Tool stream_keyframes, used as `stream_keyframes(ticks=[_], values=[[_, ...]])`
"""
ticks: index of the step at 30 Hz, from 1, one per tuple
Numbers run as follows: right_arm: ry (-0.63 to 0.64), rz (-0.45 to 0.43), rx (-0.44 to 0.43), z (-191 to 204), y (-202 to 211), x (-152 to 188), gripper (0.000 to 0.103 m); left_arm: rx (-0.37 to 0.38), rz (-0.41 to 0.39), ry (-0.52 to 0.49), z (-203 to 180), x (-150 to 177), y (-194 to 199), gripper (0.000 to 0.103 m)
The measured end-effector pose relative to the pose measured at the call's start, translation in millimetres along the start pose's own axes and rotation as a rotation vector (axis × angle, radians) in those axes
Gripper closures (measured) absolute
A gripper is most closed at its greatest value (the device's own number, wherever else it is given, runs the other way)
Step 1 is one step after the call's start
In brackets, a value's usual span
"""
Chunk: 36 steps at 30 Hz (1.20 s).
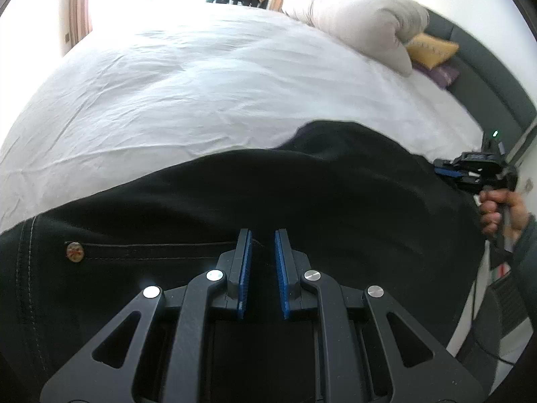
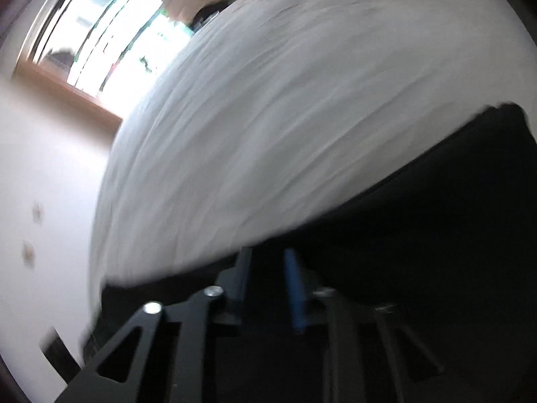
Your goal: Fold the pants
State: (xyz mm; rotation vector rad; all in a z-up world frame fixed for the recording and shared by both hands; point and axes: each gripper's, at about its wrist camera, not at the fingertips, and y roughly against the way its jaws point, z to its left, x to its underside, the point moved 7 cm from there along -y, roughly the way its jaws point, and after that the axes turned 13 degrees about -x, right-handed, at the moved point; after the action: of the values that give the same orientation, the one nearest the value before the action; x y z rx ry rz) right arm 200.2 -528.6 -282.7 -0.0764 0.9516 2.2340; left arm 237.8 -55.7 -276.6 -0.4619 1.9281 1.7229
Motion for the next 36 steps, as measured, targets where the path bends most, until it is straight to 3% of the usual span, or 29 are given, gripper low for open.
stream_keyframes(ticks=[2,4,5,6,7,8,12,15,17,19,21,24,27,29,31,33,34,36], values=[[-0.082,-0.076,0.071,-20.9,15.5,-17.3,0.097,-0.016,-0.011,-0.009,2.4,-1.1,2.9,0.089],[-0.024,-0.098,0.169,-8.5,29.6,-24.6,0.087,-0.053,-0.031,-0.015,4.8,-2.4,10.1,0.089],[0.041,-0.092,0.157,10.8,31.0,-23.1,0.085,-0.059,-0.048,-0.012,6.8,-3.1,16.0,0.089],[0.113,-0.068,0.097,41.9,26.6,-15.0,0.076,-0.052,-0.077,-0.015,7.7,-4.5,25.1,0.089],[0.177,-0.019,0.004,78.8,17.0,0.7,0.058,-0.054,-0.096,-0.024,7.7,-4.7,30.8,0.089],[0.235,0.039,-0.075,109.7,5.8,17.8,0.051,-0.067,-0.111,-0.039,8.8,-3.6,37.1,0.089],[0.468,0.31,-0.293,224.3,-65.0,104.5,0.048,-0.095,-0.118,-0.068,19.3,10.4,50.4,0.089],[0.498,0.484,-0.321,249.1,-119.9,152.8,0.048,-0.12,-0.073,-0.031,39.8,24.4,43.4,0.089],[0.488,0.545,-0.219,237.4,-161.6,162.6,0.05,-0.091,-0.042,0.019,55.6,34.0,35.6,0.089],[0.4,0.5,-0.246,228.0,-179.9,145.0,0.073,-0.048,-0.047,0.054,66.4,40.8,37.0,0.089],[0.256,0.371,-0.235,208.5,-181.7,99.3,0.084,-0.05,-0.058,0.042,69.2,43.3,40.9,0.089],[0.19,0.225,-0.121,180.6,-173.0,57.5,0.083,-0.059,-0.061,0.035,68.8,42.6,42.7,0.089],[0.211,0.201,-0.144,196.2,-146.3,62.6,0.06,-0.086,-0.083,0.032,65.6,37.8,49.0,0.089],[0.254,0.228,-0.273,226.5,-131.3,89.9,0.046,-0.1,-0.097,0.036,67.3,36.6,51.7,0.089],[0.318,0.287,-0.289,243.1,-134.4,119.5,0.042,-0.118,-0.076,0.034,70.7,39.0,46.0,0.089],[0.321,0.304,-0.244,225.4,-138.4,128.6,0.042,-0.116,-0.072,0.041,71.9,40.0,44.8,0.089],[0.272,0.296,-0.223,204.0,-140.6,128.4,0.056,-0.116,-0.074,0.038,71.6,38.3,42.7,0.089],[0.184,0.262,-0.279,172.1,-127.9,121.4,0.086,-0.126,-0.069,0.024,70.7,39.8,43.3,0.089]])
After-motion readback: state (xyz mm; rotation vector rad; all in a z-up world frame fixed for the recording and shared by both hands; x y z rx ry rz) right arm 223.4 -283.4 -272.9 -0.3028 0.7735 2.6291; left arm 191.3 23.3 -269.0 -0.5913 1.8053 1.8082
